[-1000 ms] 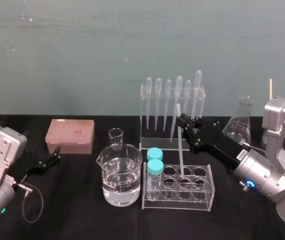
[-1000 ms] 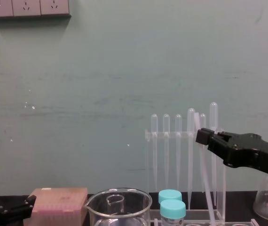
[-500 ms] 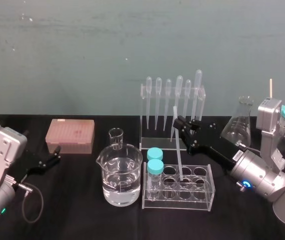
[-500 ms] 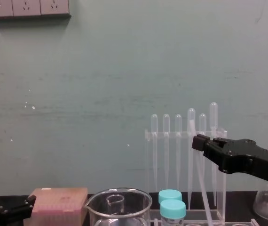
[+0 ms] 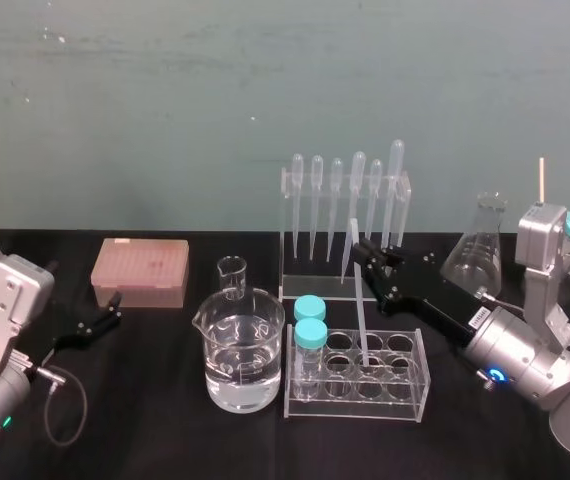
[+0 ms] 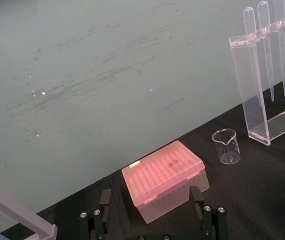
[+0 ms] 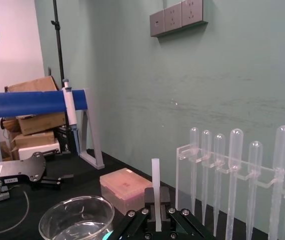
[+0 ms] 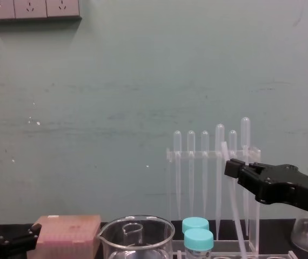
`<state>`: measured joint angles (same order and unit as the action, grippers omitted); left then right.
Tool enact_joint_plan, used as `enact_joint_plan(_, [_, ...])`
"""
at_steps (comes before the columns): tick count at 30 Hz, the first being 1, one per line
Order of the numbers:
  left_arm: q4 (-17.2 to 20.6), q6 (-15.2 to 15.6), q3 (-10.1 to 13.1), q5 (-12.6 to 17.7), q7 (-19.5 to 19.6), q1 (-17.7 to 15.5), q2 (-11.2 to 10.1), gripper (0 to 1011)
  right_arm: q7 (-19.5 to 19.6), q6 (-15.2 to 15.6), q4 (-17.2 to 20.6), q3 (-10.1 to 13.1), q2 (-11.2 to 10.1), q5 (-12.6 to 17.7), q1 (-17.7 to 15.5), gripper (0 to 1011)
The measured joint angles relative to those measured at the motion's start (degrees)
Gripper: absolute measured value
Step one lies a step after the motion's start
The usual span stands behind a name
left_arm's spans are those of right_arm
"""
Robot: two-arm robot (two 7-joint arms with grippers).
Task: Pick up the stirring rod with one hand, then place it down.
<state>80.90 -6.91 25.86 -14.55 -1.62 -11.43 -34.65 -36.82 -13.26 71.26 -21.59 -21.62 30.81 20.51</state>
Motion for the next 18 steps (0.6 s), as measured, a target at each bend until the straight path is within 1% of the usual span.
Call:
enact_joint_plan(7, [0.0, 0.0, 0.0, 0.0, 0.0, 0.0, 0.0, 1000, -0.13, -0.99, -1.01, 0.17, 0.2, -0.31, 0.02, 57])
enact_joint_plan(18, [0.0, 0.0, 0.0, 0.0, 0.0, 0.0, 0.0, 1000, -0.24, -0.3, -1.42, 0.19, 0.35, -0.5, -0.14, 57])
